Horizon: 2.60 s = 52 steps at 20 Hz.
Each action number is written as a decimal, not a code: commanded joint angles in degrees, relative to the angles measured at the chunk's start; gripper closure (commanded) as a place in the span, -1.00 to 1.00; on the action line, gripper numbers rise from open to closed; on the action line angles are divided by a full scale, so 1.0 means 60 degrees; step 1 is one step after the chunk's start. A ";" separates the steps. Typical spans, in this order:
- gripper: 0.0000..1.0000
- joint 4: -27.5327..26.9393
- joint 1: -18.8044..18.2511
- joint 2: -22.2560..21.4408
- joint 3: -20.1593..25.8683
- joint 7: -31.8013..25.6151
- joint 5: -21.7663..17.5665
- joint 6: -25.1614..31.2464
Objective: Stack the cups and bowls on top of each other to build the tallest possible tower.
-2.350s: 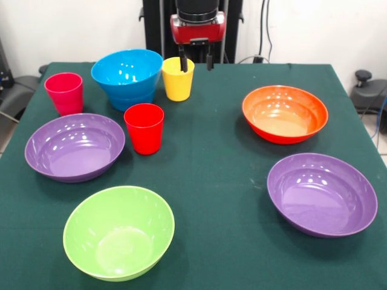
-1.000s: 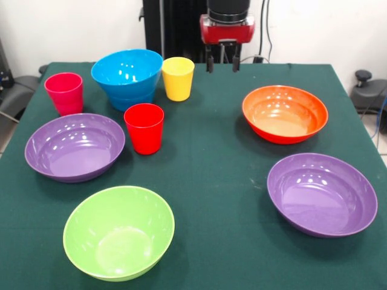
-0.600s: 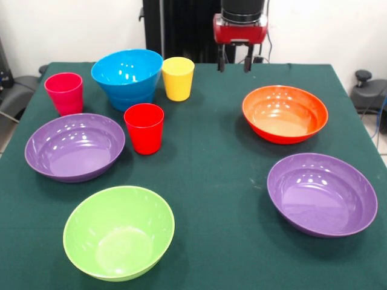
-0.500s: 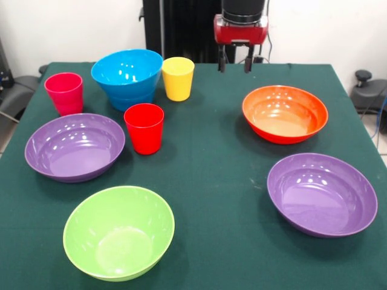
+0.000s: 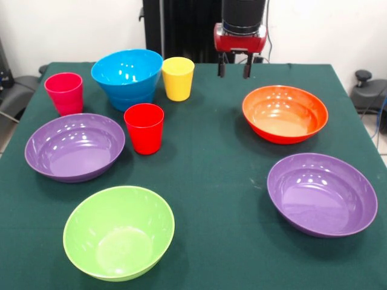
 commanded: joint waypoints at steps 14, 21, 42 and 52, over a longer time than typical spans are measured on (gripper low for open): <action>-1.00 -0.0993 0.0581 0.0890 0.0269 0.1719 0.0873 -0.0799; -1.00 -0.1048 0.1220 0.0127 0.0032 0.1776 0.1508 0.0357; -1.00 -0.1614 0.1557 -0.0397 -0.0020 0.1288 0.2529 0.1757; -1.00 -0.4297 0.2414 0.1392 -0.0598 0.1778 0.3364 0.2361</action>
